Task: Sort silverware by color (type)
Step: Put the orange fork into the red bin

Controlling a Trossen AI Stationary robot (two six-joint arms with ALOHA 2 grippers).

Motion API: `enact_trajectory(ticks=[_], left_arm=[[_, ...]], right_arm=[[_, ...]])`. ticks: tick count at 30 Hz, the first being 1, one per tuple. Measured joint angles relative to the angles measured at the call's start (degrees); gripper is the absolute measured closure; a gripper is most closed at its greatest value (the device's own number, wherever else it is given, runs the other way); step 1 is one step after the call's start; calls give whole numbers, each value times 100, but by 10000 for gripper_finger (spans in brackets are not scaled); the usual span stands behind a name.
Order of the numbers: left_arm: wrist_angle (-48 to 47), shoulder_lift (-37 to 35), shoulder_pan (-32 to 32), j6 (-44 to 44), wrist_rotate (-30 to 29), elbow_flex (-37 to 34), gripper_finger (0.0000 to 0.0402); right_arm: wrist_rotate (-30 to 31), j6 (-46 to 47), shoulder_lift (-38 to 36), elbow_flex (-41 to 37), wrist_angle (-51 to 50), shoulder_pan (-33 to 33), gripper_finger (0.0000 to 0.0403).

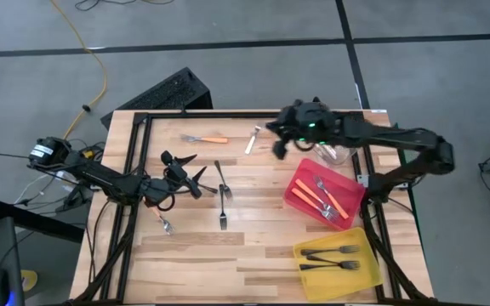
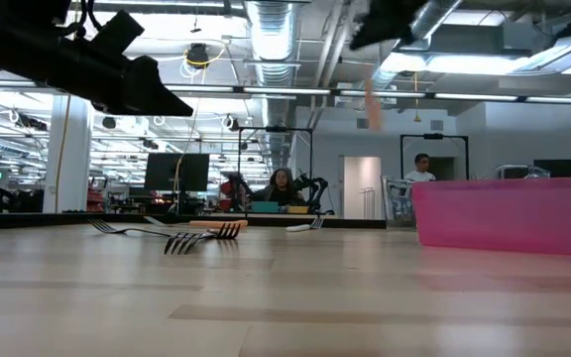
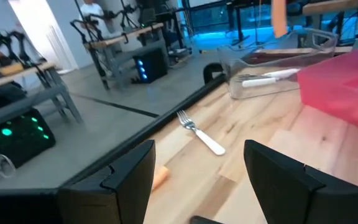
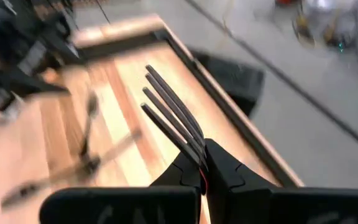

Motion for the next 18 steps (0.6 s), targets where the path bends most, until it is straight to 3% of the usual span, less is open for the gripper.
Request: enact_trajectory(ticks=[5,8,12,18], left_arm=[[-100,2,0,-245,111,0,168],[-99,2,2,-264,111,0,168],[-115,2,2,-264,108,0,168],[-289,2,9,-291,106,0,168]], right_arm=[[0,522,-584,0,-1543,-234,380],[-320,771,-717,0,-2193,-329,380],[-854,926,-651,0,-2922,-351,380],[-1071,1167,-223,0,-3676,-242,380]])
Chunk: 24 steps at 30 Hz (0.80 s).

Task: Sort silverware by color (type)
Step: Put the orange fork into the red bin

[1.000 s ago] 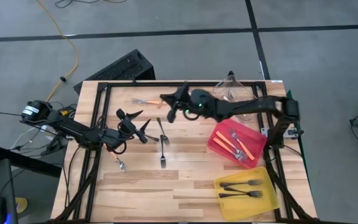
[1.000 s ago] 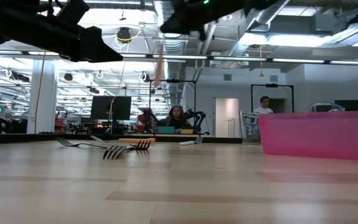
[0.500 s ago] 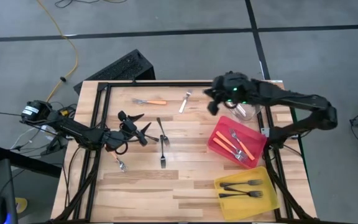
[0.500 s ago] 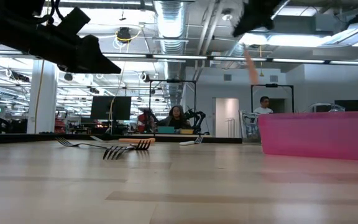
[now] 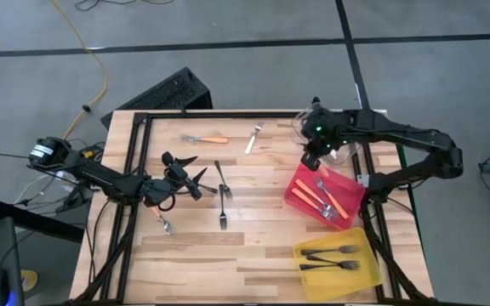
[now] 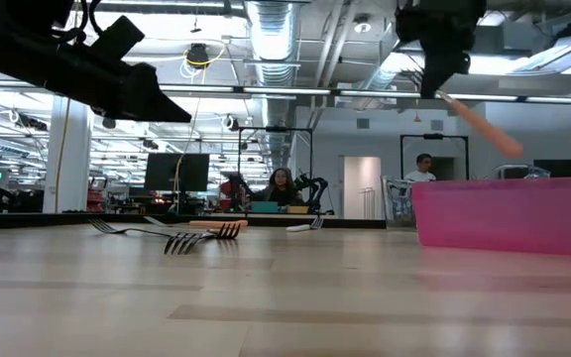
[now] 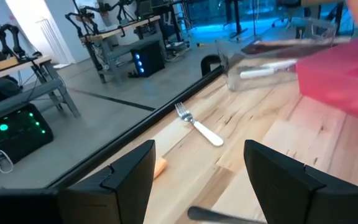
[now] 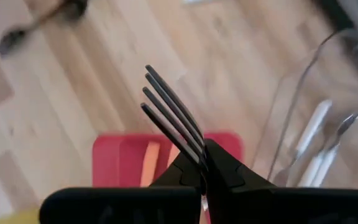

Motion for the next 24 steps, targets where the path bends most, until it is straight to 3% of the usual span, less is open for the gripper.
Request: enact_trajectory(ticks=[7,15,24], left_arm=[[-398,0,2,-339,-2,0,168],[-483,0,2,-402,-2,0,168],[-485,2,4,-455,-2,0,168]], right_arm=[[-518,25,295,-246,-430,459,380],[-1413,259,-158,-1529,390,931,380],[-2603,27,-581,-2903,1095,324,381]])
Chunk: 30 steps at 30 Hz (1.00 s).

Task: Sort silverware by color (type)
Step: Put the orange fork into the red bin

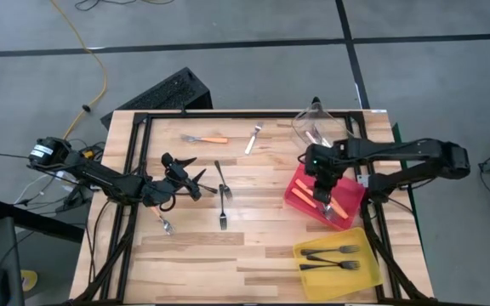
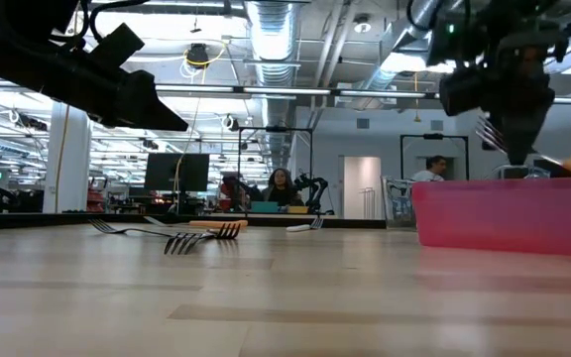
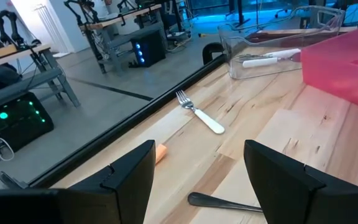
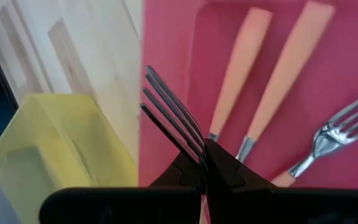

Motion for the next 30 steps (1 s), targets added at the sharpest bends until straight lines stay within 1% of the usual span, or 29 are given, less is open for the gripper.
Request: enact_trajectory(ticks=[6,12,17,23,28,30], left_arm=[[0,-2,2,7,-2,0,168],[0,-2,2,5,-2,0,168],[-2,0,0,11,-2,0,168],[-18,-2,0,35,-2,0,168],[-59,-1,0,44,-4,0,168],[-55,0,0,44,-5,0,168]], right_arm=[[-441,-494,43,-209,60,-773,381],[-866,-1165,364,-196,261,-1291,381],[-877,-1454,798,-214,179,-1647,381],[-781,-1647,1218,-206,188,-1849,381],[-734,-1673,1309,-205,190,-1851,381],[-588,-1646,1311,-209,217,-1847,380]])
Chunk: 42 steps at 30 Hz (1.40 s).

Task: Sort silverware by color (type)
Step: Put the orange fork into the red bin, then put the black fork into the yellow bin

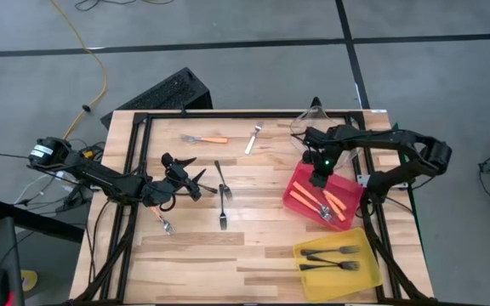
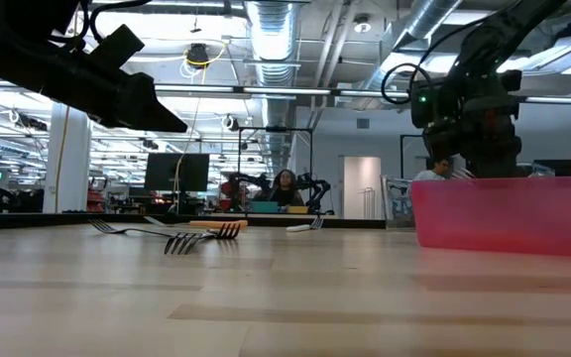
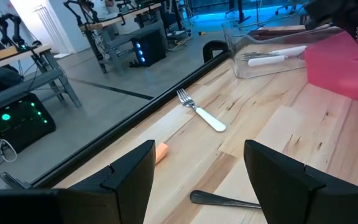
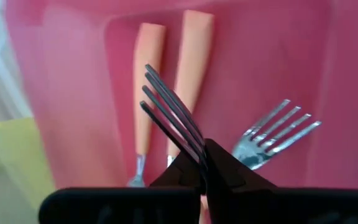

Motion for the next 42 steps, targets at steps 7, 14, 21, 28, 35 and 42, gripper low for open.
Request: enact_trajectory(ticks=[7,14,21,28,35,42], left_arm=[[1,0,0,0,0,0,168],[3,-2,0,13,-12,0,168],[3,-2,0,15,-17,0,168],[3,-1,0,18,-18,0,168],[-41,-1,0,20,-19,0,168],[-67,0,0,17,-19,0,168]], right_arm=[[461,67,2,-3,122,-2,356],[559,86,2,-3,163,3,352],[691,217,2,-3,387,3,350],[701,174,2,-3,410,3,349],[699,174,2,161,367,3,314],[703,172,2,609,-92,0,261]])
